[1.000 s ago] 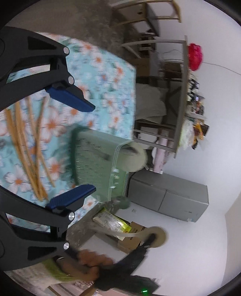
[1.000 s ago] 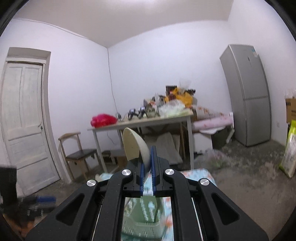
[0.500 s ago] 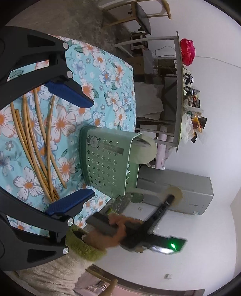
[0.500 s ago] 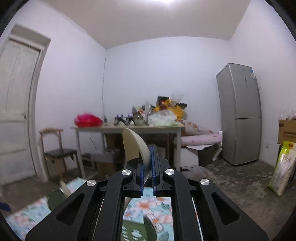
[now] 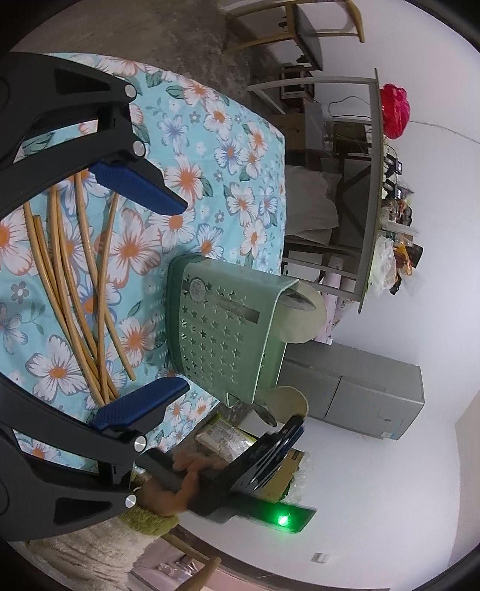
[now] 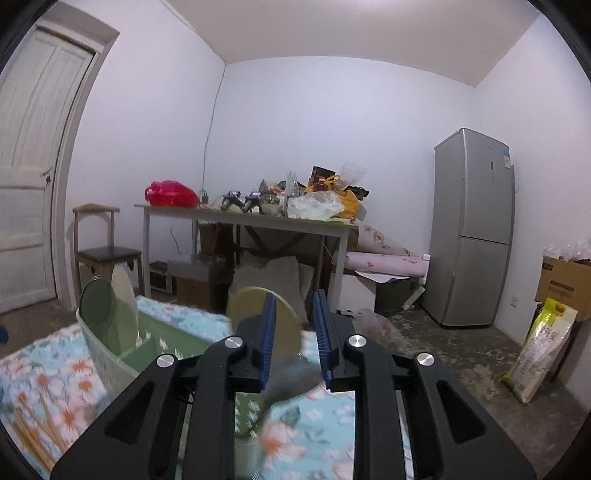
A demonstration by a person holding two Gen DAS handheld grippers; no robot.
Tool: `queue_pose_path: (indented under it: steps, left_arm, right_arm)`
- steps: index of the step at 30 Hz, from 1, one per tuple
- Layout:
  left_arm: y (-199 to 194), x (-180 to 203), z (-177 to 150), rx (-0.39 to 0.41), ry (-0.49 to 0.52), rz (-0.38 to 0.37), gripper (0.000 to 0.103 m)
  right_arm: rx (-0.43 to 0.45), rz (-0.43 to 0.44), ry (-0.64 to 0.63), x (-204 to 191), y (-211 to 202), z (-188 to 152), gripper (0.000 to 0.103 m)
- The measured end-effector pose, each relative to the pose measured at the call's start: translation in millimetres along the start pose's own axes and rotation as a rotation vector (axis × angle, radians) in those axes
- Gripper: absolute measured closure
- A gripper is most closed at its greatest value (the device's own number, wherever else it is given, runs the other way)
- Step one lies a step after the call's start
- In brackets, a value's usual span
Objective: Organize utensils
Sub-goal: 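Lower the ceramic spoon into the green caddy and open the right gripper, then grasp one wooden chopstick with the left gripper while right reaches toward the chopsticks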
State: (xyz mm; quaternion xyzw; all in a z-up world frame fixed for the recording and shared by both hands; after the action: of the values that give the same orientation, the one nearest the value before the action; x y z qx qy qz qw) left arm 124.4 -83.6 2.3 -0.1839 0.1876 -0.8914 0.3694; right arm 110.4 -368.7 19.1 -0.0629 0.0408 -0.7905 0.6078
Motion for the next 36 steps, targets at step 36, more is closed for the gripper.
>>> queue_pose_path:
  steps: [36]
  left_arm:
    - [0.2, 13.6, -38.2, -0.142, 0.160, -0.013, 0.020]
  right_arm:
    - [-0.641, 0.145, 0.333, -18.3, -96.8, -116.7, 0.056]
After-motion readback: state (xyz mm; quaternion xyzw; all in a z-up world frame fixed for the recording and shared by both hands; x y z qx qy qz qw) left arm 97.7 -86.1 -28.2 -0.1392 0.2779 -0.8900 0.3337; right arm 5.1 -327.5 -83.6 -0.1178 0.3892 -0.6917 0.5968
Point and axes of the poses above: each gripper's, at about its wrist camera, not at the fingertips, and y roughly the way its jaws point, x to its right, z to its top, the point moved 4 cm from there along y, roughly the way its jaws point, and after that the axes turned 4 degrees about y, right-handed, at the moved point
